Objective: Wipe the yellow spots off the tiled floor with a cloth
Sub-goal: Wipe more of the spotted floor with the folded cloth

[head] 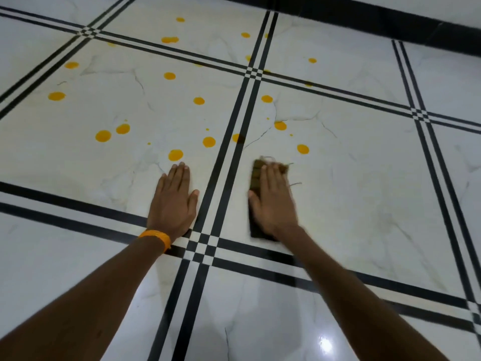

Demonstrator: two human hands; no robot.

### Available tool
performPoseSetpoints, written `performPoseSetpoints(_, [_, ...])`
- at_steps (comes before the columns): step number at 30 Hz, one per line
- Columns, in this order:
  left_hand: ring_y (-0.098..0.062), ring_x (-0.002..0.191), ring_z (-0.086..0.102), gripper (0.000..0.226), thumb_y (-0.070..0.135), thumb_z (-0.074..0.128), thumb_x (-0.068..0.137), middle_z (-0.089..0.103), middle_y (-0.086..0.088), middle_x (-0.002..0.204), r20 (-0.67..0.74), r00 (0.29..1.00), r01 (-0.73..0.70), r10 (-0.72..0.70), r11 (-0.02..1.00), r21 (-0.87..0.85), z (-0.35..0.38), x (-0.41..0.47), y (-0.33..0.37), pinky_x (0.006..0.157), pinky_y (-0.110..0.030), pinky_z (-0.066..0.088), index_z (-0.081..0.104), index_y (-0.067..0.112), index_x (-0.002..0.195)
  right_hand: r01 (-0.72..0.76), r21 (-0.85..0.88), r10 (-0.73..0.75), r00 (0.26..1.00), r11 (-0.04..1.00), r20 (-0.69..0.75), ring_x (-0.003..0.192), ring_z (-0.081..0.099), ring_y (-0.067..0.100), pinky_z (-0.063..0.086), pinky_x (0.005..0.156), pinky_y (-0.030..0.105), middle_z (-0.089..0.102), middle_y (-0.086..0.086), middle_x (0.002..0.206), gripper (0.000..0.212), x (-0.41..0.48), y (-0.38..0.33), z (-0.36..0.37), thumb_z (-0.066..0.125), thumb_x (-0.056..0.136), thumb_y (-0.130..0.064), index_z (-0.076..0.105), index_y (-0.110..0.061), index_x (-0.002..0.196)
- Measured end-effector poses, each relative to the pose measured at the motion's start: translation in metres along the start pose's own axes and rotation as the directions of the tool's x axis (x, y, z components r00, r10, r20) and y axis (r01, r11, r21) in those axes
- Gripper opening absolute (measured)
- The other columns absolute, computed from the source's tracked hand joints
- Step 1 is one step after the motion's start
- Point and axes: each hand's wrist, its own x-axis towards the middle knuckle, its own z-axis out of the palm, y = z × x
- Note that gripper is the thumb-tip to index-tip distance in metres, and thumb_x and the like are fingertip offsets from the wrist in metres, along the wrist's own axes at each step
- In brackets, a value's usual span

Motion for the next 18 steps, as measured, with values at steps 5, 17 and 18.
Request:
performPoseSetpoints(5, [-0.022, 0.152, 0.011, 0.068, 0.042, 0.017, 0.099, 0.018, -0.011, 0.163, -0.026, 1.0, -0.012, 0.012, 1.0, 0.002, 0.003, 0.0, -0.001, 0.124, -0.041, 0.01, 0.016, 0.005, 0.156, 0.261, -0.01, -0.259, 0.963, 0.965, 0.073, 0.157, 0.006, 0.021, 0.014, 0.127, 0.043, 0.012, 0.007, 0.169, 0.079, -0.04, 0.056, -0.013, 0.016, 0.102, -0.062, 0.016, -0.01, 0.161])
performPoseSetpoints(17, [-0.018, 0.153, 0.008, 0.066, 0.043, 0.021, 0.101, 0.014, -0.007, 0.165, 0.017, 1.0, 0.02, -0.019, 0.997, -0.07, -0.006, -0.003, -0.001, 0.124, -0.042, 0.014, 0.014, 0.009, 0.157, 0.356, 0.015, -0.355, 0.927, 0.934, 0.119, 0.157, 0.003, 0.021, 0.009, 0.128, 0.042, 0.009, 0.005, 0.17, 0.075, 0.005, 0.035, -0.01, 0.021, 0.102, -0.056, 0.014, -0.012, 0.161])
performPoseSetpoints(18, [-0.018, 0.153, 0.008, 0.066, 0.043, 0.022, 0.101, 0.013, -0.006, 0.165, 0.025, 0.999, 0.027, -0.025, 0.997, -0.075, -0.006, -0.002, 0.0, 0.124, -0.042, 0.014, 0.014, 0.01, 0.157, 0.246, 0.014, -0.247, 0.966, 0.969, 0.075, 0.157, 0.009, 0.025, 0.013, 0.127, 0.045, 0.014, 0.009, 0.169, 0.076, 0.015, 0.058, -0.012, 0.023, 0.101, -0.056, 0.017, -0.009, 0.161])
